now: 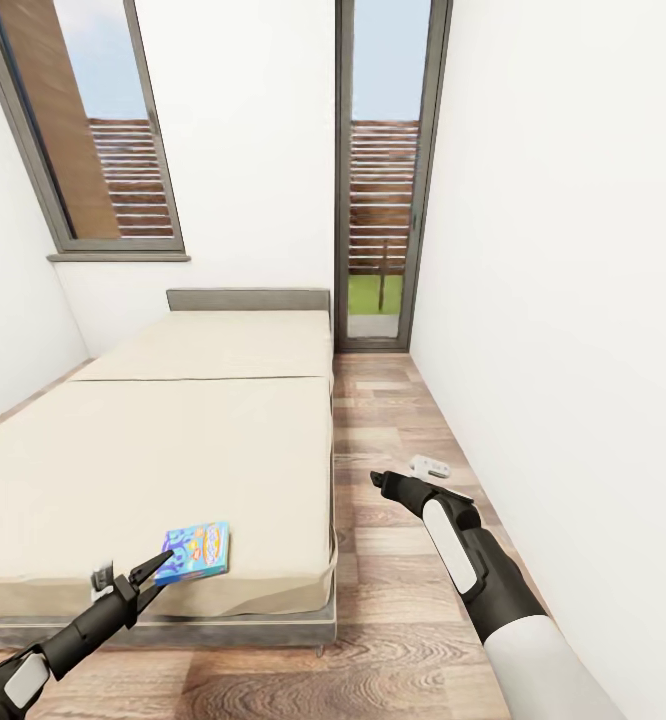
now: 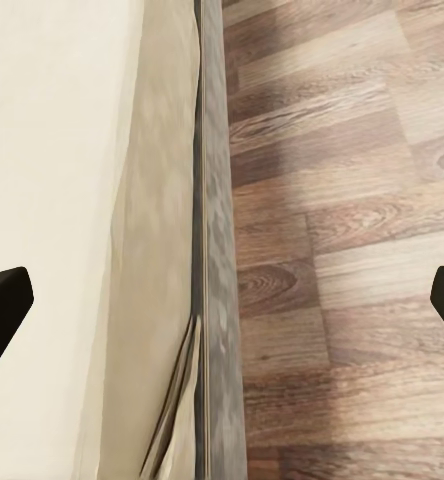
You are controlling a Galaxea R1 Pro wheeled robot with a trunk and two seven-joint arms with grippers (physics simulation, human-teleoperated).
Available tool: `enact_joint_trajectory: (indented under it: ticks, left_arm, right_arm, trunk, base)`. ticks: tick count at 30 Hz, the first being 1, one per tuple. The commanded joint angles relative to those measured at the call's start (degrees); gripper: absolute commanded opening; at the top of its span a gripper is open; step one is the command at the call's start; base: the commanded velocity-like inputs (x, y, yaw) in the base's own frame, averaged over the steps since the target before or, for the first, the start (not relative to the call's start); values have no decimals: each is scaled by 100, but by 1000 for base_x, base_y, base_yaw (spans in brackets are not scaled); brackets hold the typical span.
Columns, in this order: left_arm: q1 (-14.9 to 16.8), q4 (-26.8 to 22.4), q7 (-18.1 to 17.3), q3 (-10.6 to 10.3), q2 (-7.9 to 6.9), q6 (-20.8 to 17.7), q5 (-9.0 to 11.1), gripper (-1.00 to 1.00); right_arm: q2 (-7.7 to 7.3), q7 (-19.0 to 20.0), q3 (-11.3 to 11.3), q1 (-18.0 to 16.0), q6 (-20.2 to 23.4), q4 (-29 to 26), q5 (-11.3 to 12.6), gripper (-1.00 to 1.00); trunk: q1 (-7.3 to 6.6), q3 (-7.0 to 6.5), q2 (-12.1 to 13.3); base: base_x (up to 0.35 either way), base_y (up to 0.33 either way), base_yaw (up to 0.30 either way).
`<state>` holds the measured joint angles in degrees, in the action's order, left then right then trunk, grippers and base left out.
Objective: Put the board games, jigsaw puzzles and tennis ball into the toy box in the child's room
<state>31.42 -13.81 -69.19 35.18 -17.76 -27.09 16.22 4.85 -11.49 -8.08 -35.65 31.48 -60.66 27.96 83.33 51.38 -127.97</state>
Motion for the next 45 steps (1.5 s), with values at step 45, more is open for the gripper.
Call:
enact_joint_trajectory:
  ticks: [45]
  left_arm:
    - [5,-185,-489,-8,-50,-146,37,-100]
  right_arm:
    - [-10,-35,-17,-3,20,-34,60,100]
  trunk:
    - [-1,5,-2]
  base:
    - [0,0,0]
